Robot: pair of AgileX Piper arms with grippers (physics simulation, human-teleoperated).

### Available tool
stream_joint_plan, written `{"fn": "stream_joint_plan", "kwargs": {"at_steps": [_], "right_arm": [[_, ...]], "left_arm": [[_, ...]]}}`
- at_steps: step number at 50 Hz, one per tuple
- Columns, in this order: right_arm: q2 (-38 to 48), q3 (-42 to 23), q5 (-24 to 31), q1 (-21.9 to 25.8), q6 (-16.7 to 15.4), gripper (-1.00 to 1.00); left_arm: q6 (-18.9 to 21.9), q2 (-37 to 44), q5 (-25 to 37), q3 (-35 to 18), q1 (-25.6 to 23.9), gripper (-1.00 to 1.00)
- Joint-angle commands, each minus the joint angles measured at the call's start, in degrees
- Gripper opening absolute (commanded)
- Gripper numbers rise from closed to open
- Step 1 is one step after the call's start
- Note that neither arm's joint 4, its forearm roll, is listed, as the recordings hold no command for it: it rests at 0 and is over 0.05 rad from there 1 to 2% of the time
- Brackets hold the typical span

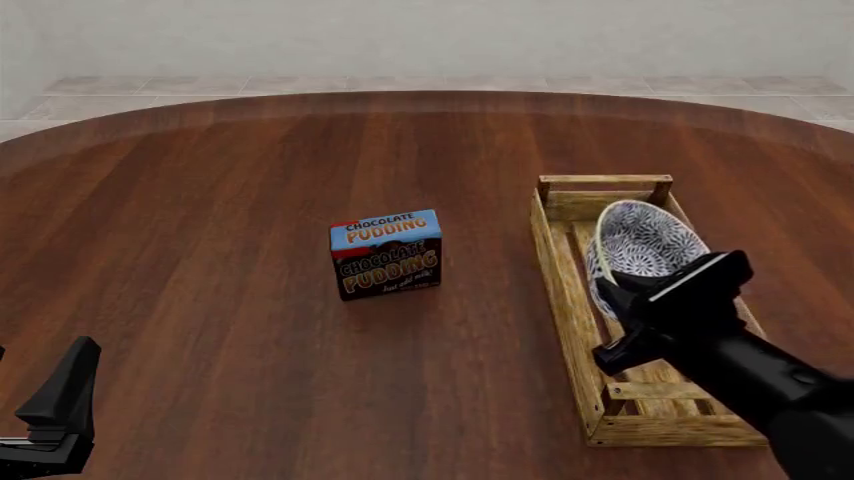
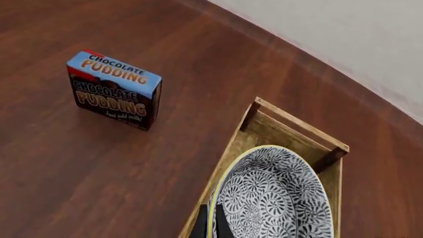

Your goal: Pick up the bowl on the left and put it in the tray.

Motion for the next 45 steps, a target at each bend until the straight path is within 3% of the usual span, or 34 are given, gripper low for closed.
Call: {"fn": "stream_joint_plan", "kwargs": {"at_steps": [1, 23, 45], "right_arm": [[2.81, -0.48, -2.01, -0.47, 0.09, -1.0], [10.13, -0.81, -7.1, -3.24, -0.19, -1.0], [12.84, -1.44, -8.56, -4.1, -0.18, -1.0]], "left_arm": [[0.0, 0.0, 0.0, 0.0, 0.0, 1.0], [0.0, 0.0, 0.0, 0.0, 0.0, 1.0], [0.0, 0.0, 0.0, 0.0, 0.0, 1.0]]}}
